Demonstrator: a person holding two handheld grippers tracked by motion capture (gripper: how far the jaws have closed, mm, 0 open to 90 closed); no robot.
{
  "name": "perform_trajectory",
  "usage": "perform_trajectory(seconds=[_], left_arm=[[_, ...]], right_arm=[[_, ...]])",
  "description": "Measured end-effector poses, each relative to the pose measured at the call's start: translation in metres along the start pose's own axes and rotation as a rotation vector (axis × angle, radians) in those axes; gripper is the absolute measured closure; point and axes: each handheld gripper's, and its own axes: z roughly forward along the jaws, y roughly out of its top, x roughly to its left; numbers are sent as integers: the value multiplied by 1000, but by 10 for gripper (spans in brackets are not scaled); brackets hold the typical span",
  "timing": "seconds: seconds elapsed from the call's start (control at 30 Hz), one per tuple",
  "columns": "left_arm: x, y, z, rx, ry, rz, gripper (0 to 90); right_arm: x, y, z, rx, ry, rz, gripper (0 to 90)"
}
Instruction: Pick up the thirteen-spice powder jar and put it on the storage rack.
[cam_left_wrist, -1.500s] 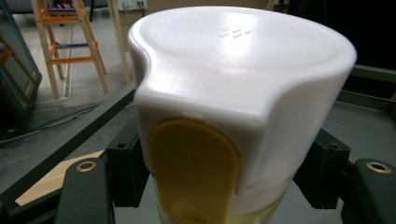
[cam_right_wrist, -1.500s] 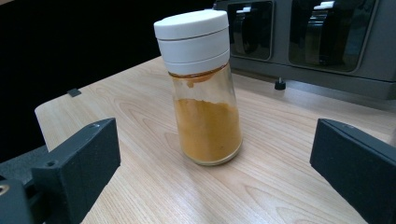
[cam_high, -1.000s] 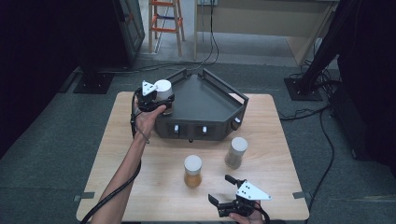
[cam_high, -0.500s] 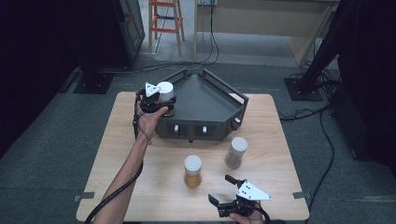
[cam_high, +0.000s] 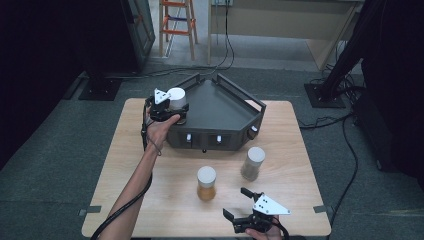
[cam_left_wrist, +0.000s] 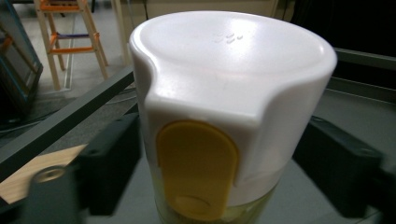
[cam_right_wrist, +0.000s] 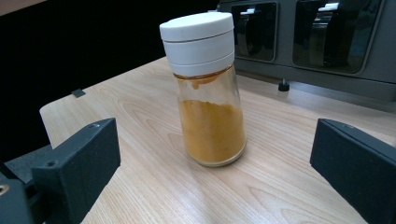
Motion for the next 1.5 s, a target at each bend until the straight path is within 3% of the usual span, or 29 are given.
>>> perform_trajectory(seconds=[0.1, 0.27, 0.53, 1.1, 1.5], left_arm=[[-2, 2, -3, 10, 10, -4, 19], [-1, 2, -5, 31, 7, -14, 18], [2, -3, -18, 16, -17, -12, 19], [-9, -7, -46, 23, -50, 48, 19], [-7, -19, -68, -8, -78, 44, 19]], right_arm=[[0, 0, 0, -1, 1, -3, 15], [0, 0, 0, -1, -1, -3, 15], [1, 0, 1, 0, 0, -4, 15], [2, 0, 1, 1, -2, -5, 15], [2, 0, 2, 1, -2, -6, 15]])
